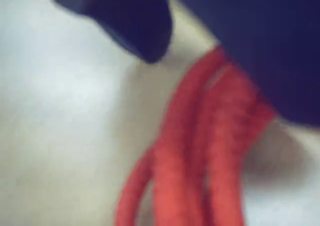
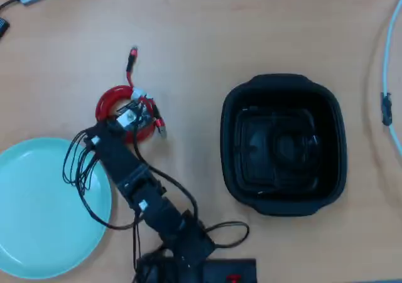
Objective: Put a black charging cable in a black bowl and put a red charging cable in a green bowl
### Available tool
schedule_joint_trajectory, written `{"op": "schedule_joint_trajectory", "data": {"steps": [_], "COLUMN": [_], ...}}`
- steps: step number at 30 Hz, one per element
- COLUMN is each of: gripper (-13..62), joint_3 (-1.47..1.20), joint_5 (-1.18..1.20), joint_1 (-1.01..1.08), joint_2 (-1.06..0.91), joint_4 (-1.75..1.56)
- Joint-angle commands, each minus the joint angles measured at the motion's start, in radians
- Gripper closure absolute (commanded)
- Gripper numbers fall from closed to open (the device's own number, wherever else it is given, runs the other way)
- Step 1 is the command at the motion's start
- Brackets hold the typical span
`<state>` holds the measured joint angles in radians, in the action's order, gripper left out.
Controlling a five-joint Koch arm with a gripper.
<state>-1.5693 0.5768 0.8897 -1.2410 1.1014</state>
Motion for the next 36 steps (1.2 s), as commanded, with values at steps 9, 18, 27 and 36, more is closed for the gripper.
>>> {"op": "schedule_joint_trajectory", "data": {"steps": [9, 18, 27, 36], "gripper": [57.0, 56.9, 56.8, 56.8], "joint_3": [0.107, 0.258, 0.678, 1.003], "joint_5": [-0.026, -0.023, -0.052, -0.044], "joint_1": [0.075, 0.091, 0.101, -0.209], "joint_2": [0.017, 0.009, -0.195, -0.235], "joint_4": [-0.006, 0.109, 0.451, 0.620]}}
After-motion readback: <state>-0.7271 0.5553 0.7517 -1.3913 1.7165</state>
